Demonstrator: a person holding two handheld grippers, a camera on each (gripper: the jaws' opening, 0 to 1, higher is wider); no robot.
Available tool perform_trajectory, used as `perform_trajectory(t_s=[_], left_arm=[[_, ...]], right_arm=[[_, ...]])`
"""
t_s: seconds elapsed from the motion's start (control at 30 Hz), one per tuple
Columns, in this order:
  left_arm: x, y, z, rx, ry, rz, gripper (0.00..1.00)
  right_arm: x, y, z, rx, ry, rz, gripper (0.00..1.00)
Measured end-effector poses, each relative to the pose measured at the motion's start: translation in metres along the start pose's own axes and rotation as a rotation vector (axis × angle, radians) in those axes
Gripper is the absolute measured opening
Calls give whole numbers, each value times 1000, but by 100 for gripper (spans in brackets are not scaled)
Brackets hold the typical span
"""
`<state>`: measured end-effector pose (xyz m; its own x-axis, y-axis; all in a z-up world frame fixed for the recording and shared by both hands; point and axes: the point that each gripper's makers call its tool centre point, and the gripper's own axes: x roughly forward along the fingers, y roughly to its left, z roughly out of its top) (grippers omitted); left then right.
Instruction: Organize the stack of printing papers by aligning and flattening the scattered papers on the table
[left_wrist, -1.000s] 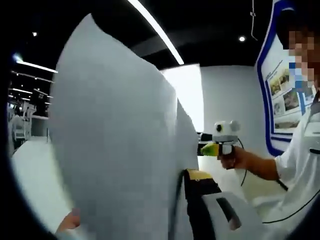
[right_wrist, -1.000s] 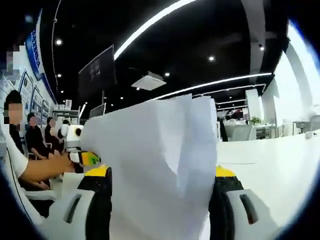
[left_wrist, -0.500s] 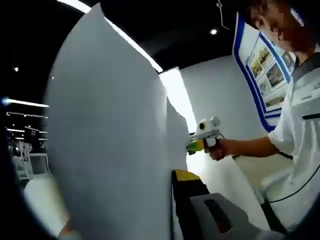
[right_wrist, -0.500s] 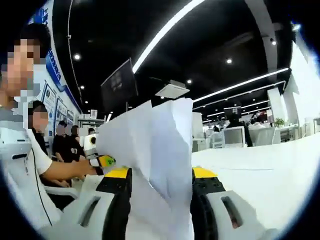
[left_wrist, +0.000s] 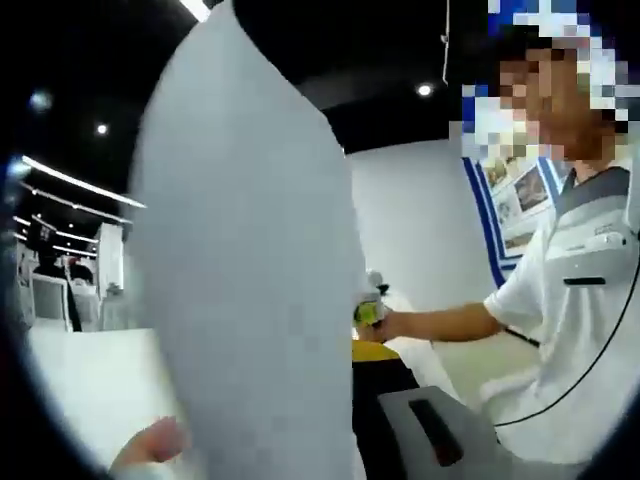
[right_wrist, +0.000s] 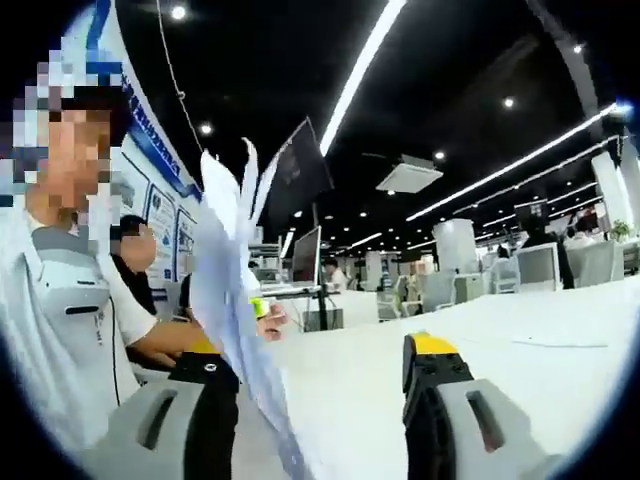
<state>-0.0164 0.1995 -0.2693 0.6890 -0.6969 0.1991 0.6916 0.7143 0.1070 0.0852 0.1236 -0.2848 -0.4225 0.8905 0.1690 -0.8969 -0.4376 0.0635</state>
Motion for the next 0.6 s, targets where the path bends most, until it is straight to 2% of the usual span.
perform_trajectory(t_s=[0.03,0.07,0.1,0.13,0.17,0.23,0.3,0.4,0.43,0.5,0.53,0.57,0.6], left_arm=[[-1,1,0,4,2,4,6],[-3,3,0,5,5,9,6],[-6,7,-2,7,23,27,6],[-8,10,-6,8,46,38,6],[-9,11,-7,7,54,44,6],[-12,22,-11,18,83,94,6],[-15,35,-17,23,116,168,6],[-16,40,-17,27,116,190,8],[-16,38,-15,-20,102,186,8],[-18,22,0,-135,21,85,7],[-19,15,3,-173,8,40,6],[-19,9,2,-192,15,16,6],[-18,12,-1,-179,35,31,6]], right_arm=[[2,3,0,8,0,18,46],[8,16,-3,29,14,74,33],[11,23,-6,38,41,101,15],[14,29,-10,54,76,124,6],[17,29,-13,52,97,114,2],[21,24,-19,18,120,70,0],[26,21,-22,32,129,16,0],[28,21,-19,-15,146,-12,0],[28,25,-18,-13,143,0,0],[26,41,-10,4,107,87,0],[25,48,-7,40,93,120,1],[24,50,-4,76,76,135,8],[24,46,-2,82,69,118,16]])
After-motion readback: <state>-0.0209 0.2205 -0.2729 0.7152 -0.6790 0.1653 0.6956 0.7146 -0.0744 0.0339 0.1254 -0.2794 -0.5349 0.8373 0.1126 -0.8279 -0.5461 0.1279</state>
